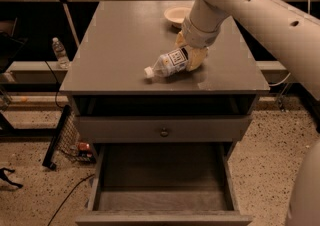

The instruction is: Pick blue plastic bottle from middle drawer and place on counter

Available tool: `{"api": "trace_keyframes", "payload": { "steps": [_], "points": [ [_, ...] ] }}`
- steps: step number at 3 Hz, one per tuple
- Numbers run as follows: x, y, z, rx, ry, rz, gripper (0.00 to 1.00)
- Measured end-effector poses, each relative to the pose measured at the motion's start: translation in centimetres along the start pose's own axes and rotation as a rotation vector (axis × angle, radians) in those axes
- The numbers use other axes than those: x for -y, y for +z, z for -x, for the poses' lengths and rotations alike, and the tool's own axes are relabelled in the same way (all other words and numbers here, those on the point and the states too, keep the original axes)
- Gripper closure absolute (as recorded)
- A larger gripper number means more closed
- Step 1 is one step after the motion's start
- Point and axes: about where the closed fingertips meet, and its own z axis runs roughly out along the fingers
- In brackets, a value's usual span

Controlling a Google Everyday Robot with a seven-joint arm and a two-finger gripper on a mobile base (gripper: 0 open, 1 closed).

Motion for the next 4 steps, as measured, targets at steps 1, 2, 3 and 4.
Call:
{"api": "trace_keyframes", "payload": {
  "steps": [1,2,3,4],
  "points": [
    [0.0,0.3,0.1,0.002,-0.001,0.004,0.07],
    [-0.1,0.5,0.1,0.004,-0.002,0.006,0.00],
    [-0.1,0.0,-0.2,-0.003,0.004,0.006,0.00],
    [0.0,-2.0,-1.8,-0.033,0.034,0.001,0.00]
  ]
}}
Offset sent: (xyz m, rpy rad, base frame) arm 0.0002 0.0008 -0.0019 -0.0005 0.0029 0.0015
